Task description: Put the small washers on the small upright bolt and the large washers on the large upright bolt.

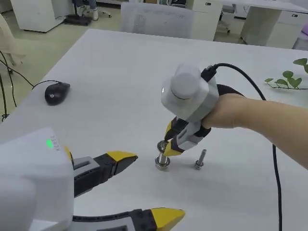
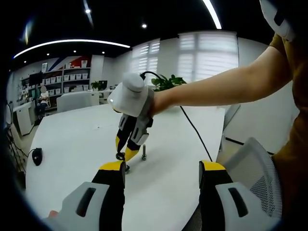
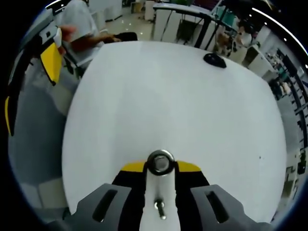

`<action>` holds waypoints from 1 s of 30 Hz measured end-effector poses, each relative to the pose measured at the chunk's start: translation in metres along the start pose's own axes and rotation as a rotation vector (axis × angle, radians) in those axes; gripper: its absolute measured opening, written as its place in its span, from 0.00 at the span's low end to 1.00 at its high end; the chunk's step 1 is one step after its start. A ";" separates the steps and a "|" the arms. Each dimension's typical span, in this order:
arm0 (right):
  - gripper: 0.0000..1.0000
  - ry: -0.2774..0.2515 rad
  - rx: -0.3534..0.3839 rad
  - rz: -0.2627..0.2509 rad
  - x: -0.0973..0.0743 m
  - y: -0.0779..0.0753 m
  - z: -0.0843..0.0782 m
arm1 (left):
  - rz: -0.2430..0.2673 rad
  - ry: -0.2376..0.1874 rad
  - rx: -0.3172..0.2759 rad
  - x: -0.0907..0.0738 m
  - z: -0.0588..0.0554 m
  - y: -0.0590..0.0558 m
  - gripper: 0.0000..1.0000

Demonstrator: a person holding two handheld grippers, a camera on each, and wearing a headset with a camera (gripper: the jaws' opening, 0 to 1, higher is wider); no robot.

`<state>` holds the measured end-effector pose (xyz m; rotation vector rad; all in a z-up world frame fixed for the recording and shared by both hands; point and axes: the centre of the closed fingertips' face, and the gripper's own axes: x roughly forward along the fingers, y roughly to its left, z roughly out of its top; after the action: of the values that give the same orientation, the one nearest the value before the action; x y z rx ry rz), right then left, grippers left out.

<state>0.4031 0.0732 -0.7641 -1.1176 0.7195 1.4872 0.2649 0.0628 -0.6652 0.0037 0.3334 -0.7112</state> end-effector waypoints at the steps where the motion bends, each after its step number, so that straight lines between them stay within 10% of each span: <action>1: 0.22 0.000 0.007 0.003 0.001 0.001 -0.001 | -0.001 0.001 -0.001 0.000 0.000 0.000 0.61; 30: 0.27 -0.044 0.008 0.006 0.039 0.009 -0.022 | 0.008 0.025 -0.013 0.004 -0.006 0.001 0.61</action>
<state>0.4010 0.0668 -0.8094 -1.0745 0.6987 1.5081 0.2662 0.0618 -0.6724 0.0017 0.3614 -0.7012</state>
